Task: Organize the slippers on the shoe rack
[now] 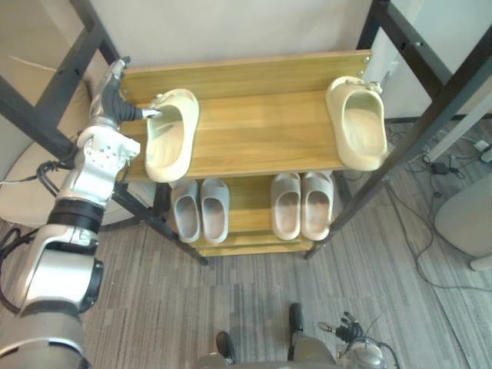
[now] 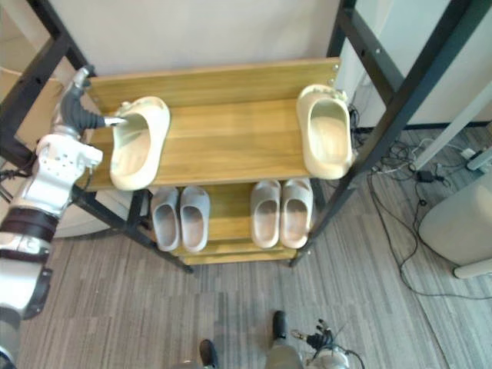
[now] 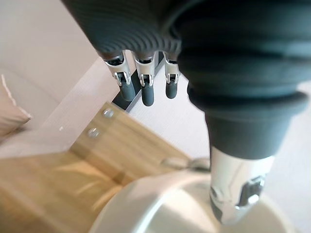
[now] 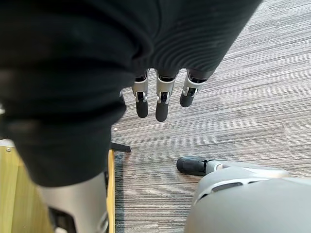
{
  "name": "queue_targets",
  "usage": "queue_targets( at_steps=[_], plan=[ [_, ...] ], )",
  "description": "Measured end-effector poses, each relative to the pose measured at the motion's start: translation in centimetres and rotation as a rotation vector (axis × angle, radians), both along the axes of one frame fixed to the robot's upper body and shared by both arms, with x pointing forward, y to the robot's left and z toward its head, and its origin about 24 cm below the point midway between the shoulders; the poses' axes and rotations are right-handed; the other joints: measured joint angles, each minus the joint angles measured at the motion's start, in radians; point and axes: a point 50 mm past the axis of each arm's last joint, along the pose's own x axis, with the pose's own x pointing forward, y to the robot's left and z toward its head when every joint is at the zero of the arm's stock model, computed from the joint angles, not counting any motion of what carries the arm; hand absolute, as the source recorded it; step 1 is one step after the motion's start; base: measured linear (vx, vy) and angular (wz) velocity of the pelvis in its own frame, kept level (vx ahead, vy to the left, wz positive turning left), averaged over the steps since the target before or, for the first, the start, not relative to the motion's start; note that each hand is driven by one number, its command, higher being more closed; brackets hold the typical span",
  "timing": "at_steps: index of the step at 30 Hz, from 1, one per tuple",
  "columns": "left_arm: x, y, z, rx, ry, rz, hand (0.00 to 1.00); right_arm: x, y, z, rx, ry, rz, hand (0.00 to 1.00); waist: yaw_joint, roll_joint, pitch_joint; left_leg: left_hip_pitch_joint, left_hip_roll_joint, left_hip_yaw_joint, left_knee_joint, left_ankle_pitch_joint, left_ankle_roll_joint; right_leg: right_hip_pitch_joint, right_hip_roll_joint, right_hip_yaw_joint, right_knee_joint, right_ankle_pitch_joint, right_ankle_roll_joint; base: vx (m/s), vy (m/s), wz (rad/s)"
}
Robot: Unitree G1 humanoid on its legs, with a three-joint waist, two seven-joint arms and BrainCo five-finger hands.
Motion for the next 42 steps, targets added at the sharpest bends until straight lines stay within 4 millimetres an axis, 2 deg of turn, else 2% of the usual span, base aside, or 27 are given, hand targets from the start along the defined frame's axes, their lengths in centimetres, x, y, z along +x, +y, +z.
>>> queue_targets(
  at_steps=[7, 8, 25, 30, 37, 42],
  plan=[
    [0.3, 0.3, 0.1, 0.012, 0.019, 0.030, 0.00, 0.0, -0.2, 0.0, 0.002, -0.005, -0.020, 0.00, -0.003, -0.002, 0.006, -0.012, 0.002, 0.008, 0.000, 0.000, 0.000, -0.017, 0.004, 0.017, 0.000, 0.003, -0.003, 0.01, -0.012, -0.03],
    [0.3, 0.4, 0.1, 0.013, 0.020, 0.032, 1.00, 0.0, -0.1, 0.0, 0.002, -0.005, -0.020, 0.00, -0.004, -0.002, 0.006, -0.013, 0.002, 0.009, 0.000, 0.000, 0.000, -0.018, 0.004, 0.019, 0.000, 0.003, -0.004, 0.00, -0.016, -0.03],
    [0.4, 0.6, 0.1, 0.014, 0.033, 0.057, 1.00, 0.5, 0.0, 0.4, 0.004, -0.034, -0.023, 0.00, -0.003, -0.006, 0.009, -0.005, 0.005, 0.032, -0.001, -0.004, -0.005, -0.022, 0.008, 0.033, 0.000, 0.007, -0.006, 0.00, -0.009, -0.03],
    [0.7, -0.2, -0.4, -0.031, 0.038, 0.034, 1.00, 0.5, 0.0, 0.3, 0.004, -0.033, -0.023, 0.00, -0.003, -0.012, 0.013, 0.008, 0.005, 0.032, -0.001, -0.004, -0.005, -0.010, 0.008, 0.032, 0.000, 0.007, -0.006, 0.00, 0.000, 0.00],
    [1.1, -2.5, -1.3, -0.140, 0.011, -0.027, 1.00, 0.5, 0.0, 0.3, 0.003, -0.033, -0.024, 0.00, -0.006, -0.014, 0.014, 0.022, 0.005, 0.031, -0.002, -0.004, -0.005, 0.005, 0.008, 0.028, 0.000, 0.007, -0.006, 0.00, 0.000, 0.00],
    [1.2, -6.6, -2.3, -0.182, 0.004, -0.149, 1.00, 0.5, 0.0, 0.4, 0.002, -0.035, -0.023, 0.00, -0.019, -0.013, 0.015, 0.038, 0.004, 0.015, -0.002, -0.003, -0.005, 0.028, 0.006, 0.015, 0.000, 0.006, -0.007, 0.00, -0.012, 0.07]
  ],
)
